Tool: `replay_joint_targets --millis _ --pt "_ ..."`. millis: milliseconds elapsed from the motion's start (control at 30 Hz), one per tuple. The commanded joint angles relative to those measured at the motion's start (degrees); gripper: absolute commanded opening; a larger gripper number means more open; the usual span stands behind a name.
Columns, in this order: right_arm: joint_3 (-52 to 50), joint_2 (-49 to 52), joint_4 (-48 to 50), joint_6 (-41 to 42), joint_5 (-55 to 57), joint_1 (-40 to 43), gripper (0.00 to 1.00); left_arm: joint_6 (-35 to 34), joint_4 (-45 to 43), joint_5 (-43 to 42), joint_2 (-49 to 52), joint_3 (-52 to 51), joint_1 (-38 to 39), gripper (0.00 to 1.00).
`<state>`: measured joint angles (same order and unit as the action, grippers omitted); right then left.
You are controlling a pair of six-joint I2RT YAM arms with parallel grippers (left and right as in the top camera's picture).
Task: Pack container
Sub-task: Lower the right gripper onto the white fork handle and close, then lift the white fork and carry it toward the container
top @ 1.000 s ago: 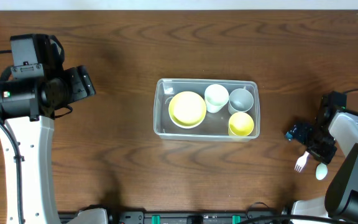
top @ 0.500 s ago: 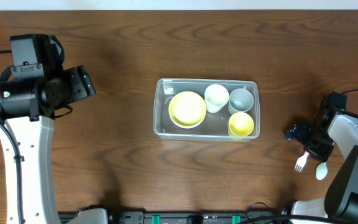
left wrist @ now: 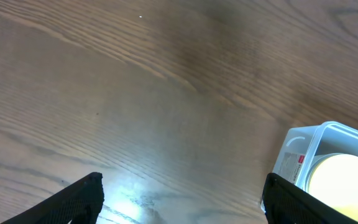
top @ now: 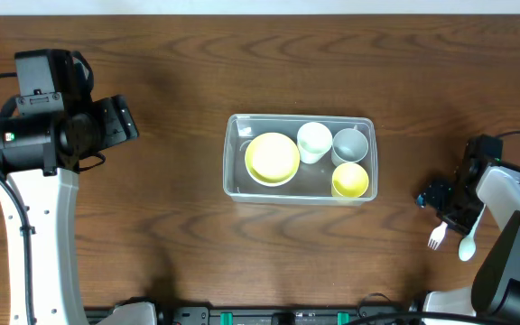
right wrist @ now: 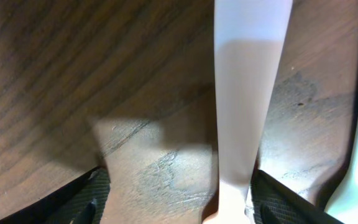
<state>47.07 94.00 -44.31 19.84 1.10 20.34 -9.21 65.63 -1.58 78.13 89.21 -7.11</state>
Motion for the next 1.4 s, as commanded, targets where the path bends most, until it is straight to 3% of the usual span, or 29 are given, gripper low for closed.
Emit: replay_joint_targets --millis 0,100,667,1367 --pt "-1.99 1.51 -0.50 -0.33 2.89 0.37 0.68 -0.57 0.11 -0.59 0.48 -0.22 -0.26 0.82" --pt "-1.99 1.51 -0.52 -0.33 2.89 0.37 0.59 -0.57 0.11 -0.59 0.48 -0.22 -0.26 0.82" --pt "-1.99 1.51 -0.50 -0.33 2.69 0.37 0.33 -0.57 0.11 -0.59 0.48 -0.22 -0.26 0.82" --pt "-1.99 1.51 -0.42 -0.33 2.43 0.37 0.16 -0.57 0.13 -0.59 0.48 -0.22 -0.26 0.82"
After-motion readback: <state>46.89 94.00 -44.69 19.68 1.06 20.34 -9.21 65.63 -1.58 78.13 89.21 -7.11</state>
